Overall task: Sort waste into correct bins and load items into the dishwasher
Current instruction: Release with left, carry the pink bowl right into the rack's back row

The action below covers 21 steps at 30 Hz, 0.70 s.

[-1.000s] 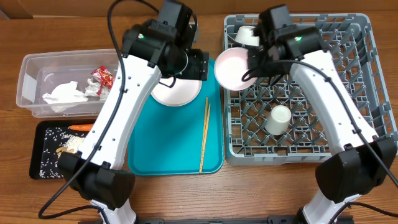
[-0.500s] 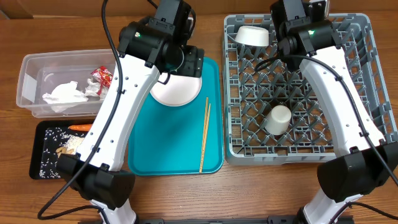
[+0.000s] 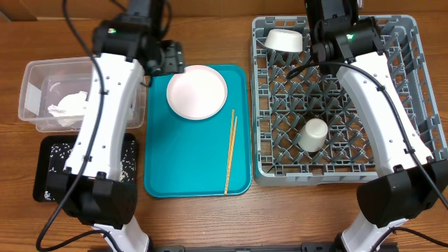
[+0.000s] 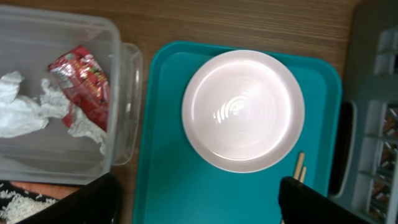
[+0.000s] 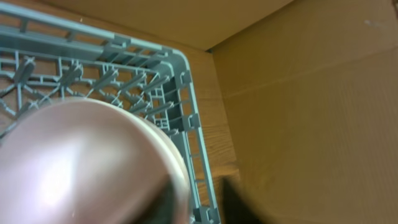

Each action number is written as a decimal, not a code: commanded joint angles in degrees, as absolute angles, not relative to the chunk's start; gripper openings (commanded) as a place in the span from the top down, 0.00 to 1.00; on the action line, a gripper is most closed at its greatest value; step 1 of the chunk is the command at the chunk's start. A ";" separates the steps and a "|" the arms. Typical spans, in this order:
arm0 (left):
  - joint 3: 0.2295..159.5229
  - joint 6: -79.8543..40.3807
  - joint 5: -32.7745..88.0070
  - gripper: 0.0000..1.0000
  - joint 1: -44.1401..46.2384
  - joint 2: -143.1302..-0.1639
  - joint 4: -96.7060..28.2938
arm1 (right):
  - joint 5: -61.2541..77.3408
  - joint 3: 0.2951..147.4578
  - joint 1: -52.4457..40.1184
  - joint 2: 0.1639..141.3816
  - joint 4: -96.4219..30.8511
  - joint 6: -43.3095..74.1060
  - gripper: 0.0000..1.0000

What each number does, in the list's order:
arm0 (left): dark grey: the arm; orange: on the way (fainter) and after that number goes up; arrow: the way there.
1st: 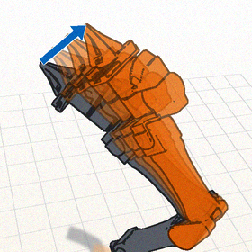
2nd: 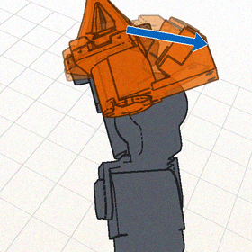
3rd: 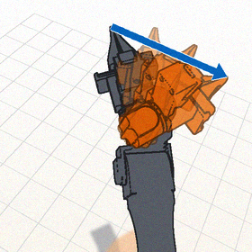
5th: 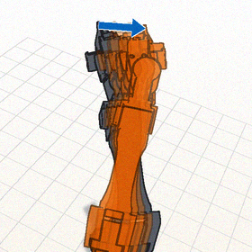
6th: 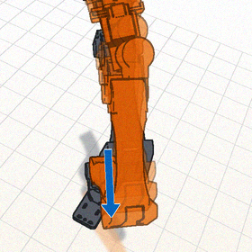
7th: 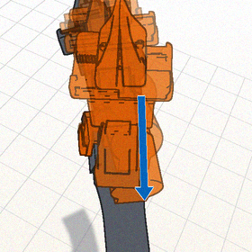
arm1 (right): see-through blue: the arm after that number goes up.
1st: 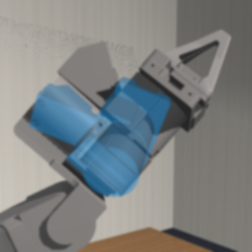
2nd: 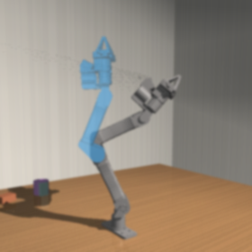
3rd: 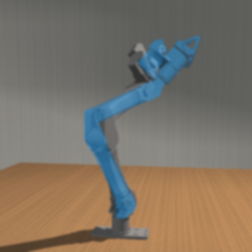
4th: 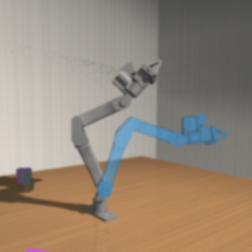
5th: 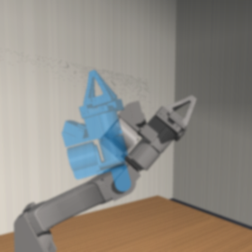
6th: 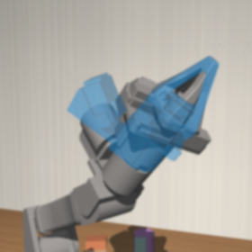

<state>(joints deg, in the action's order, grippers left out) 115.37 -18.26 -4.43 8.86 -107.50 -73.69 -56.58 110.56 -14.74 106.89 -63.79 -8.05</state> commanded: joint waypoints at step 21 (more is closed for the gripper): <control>114.45 -19.31 -1.02 0.00 6.39 -107.68 -75.24 | -36.88 103.09 -11.70 106.74 -62.89 -1.26 0.93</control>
